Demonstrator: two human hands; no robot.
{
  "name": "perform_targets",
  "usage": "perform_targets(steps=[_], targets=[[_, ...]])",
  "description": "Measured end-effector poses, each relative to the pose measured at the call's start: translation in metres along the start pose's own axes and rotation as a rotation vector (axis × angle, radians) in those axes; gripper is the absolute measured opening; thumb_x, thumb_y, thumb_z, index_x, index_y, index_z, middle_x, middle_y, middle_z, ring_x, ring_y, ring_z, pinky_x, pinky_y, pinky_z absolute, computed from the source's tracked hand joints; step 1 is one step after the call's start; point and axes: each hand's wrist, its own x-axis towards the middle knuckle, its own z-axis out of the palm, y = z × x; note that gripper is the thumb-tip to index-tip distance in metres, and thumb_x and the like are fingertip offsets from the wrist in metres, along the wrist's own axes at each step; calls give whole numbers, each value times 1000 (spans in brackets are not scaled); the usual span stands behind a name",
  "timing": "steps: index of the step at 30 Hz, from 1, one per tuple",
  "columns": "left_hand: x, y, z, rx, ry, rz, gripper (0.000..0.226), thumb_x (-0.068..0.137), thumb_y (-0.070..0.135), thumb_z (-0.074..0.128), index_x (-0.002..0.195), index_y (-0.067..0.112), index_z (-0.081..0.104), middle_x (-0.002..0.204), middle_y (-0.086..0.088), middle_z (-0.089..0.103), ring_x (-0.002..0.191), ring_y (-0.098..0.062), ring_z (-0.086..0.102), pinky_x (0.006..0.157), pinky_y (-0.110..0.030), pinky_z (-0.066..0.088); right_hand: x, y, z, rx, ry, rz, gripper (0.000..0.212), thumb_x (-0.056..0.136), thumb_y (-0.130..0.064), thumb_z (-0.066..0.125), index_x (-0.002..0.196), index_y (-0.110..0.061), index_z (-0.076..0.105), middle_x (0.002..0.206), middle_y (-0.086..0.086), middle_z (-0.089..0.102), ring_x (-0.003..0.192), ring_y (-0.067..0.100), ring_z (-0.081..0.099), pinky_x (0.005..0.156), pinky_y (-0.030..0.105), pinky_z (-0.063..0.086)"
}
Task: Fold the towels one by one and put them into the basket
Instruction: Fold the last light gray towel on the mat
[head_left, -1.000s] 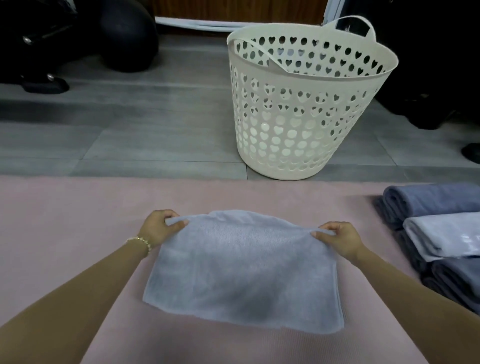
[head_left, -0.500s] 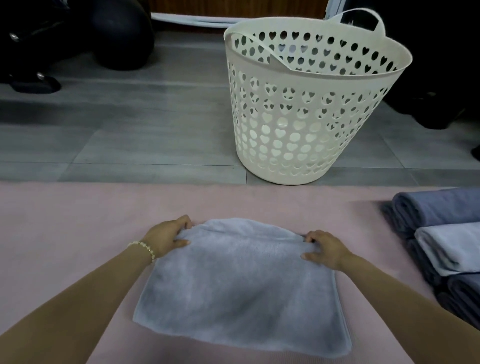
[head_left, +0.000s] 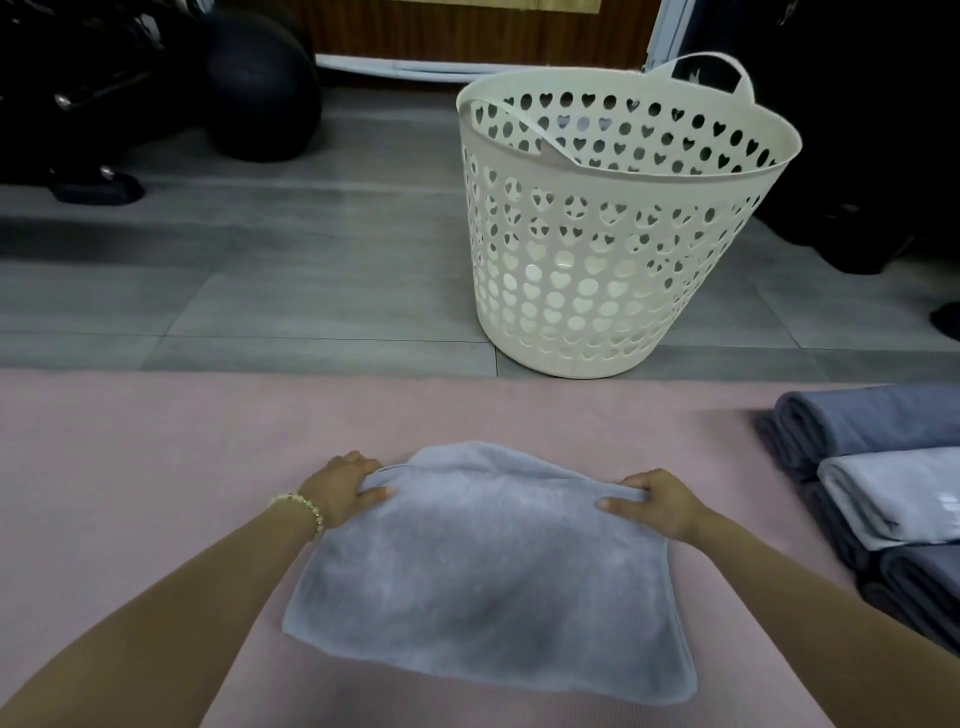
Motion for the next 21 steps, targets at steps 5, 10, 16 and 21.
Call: perform_targets(steps=[5, 10, 16, 21], targets=[[-7, -6, 9, -204, 145, -112, 32, 92, 51, 48, 83, 25, 66, 94, 4, 57, 99, -20, 51, 84, -25, 41, -9, -10, -6, 206, 75, 74, 47, 66, -49, 80, 60, -7, 59, 62, 4, 52, 59, 16, 52, 54, 30, 41], [-22, 17, -15, -801, 272, -282, 55, 91, 57, 41, 61, 12, 50, 50, -4, 45, 49, -18, 41, 51, -26, 32, -17, -20, -11, 469, 78, 131, 73, 53, -69, 78, 87, -6, 63, 78, 12, 57, 67, 21, 53, 57, 27, 43], [-18, 66, -106, -944, 629, -164, 49, 92, 56, 44, 58, 22, 33, 56, -3, 34, 51, -18, 29, 48, -28, 25, -17, -93, -50, 566, 428, 13, 46, 82, -53, 62, 54, -19, 50, 46, -3, 50, 37, 14, 45, 34, 14, 32], [-43, 62, -109, -890, 643, -76, 48, 93, 53, 44, 64, 15, 45, 62, -4, 44, 58, -18, 38, 53, -29, 32, -39, -104, -52, 394, 485, -70, 47, 89, -43, 59, 56, -14, 42, 57, -1, 38, 53, 12, 33, 45, 23, 27]])
